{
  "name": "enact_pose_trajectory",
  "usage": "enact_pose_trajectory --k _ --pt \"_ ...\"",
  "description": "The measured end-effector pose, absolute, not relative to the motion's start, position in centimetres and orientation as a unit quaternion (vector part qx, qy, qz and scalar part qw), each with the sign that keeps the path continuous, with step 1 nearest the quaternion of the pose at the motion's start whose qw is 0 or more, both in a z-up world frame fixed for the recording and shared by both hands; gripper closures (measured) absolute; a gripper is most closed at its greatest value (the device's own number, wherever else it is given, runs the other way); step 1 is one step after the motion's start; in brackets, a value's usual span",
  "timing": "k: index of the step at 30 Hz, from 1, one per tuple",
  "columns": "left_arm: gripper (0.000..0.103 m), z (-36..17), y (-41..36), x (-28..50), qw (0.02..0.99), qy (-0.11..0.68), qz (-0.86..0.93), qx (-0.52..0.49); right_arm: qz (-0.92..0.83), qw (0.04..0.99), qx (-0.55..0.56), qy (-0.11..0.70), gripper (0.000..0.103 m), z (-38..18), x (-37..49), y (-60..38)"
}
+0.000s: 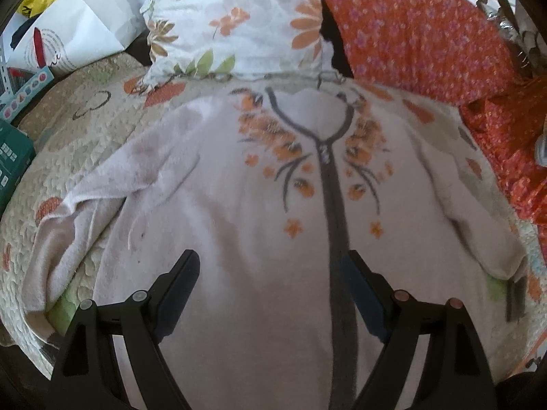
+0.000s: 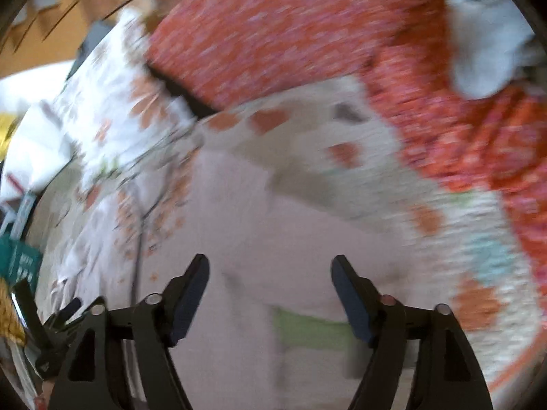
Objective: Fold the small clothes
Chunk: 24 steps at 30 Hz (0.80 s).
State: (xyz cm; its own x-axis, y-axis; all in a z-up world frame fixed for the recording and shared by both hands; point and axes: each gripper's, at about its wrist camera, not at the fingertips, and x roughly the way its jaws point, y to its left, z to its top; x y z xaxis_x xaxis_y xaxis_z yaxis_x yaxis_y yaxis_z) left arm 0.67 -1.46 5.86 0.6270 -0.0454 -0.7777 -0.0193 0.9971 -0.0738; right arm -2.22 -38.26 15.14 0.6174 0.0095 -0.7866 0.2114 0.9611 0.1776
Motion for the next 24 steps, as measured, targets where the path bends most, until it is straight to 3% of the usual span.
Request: enact_pose_trajectory --k 4,8,14,15,17,20,24 --pt "0.019 6.1 -1.2 0.3 0.903 0.429 -0.006 -0.04 -0.105 0.863 0.12 0.48 0.019 13.0 -5.0 -41.9" --pt "0.019 5.8 -0.2 0.1 0.898 0.436 -0.002 -0.054 -0.113 0.813 0.203 0.534 0.019 6.3 -7.1 -43.5" --pt "0.019 5.5 1.1 -0.1 0.895 0.441 0.01 -0.069 -0.205 0.815 0.198 0.505 0.023 1.5 -7.2 -44.3" --pt "0.019 5.5 1.4 -0.1 0.894 0.442 0.012 -0.074 -0.202 0.827 0.189 0.489 0.031 1.7 -7.0 -43.9" --pt "0.019 5.5 1.9 0.0 0.893 0.442 0.015 -0.081 -0.153 0.835 0.19 0.493 0.095 1.8 -6.4 -43.2" --pt "0.019 6.0 3.0 0.1 0.893 0.439 0.02 -0.098 -0.123 0.848 0.206 0.474 0.095 3.7 -6.6 -43.6" --pt "0.019 7.4 5.9 0.3 0.894 0.427 0.035 -0.132 -0.225 0.86 0.177 0.423 0.096 8.9 -8.1 -49.6"
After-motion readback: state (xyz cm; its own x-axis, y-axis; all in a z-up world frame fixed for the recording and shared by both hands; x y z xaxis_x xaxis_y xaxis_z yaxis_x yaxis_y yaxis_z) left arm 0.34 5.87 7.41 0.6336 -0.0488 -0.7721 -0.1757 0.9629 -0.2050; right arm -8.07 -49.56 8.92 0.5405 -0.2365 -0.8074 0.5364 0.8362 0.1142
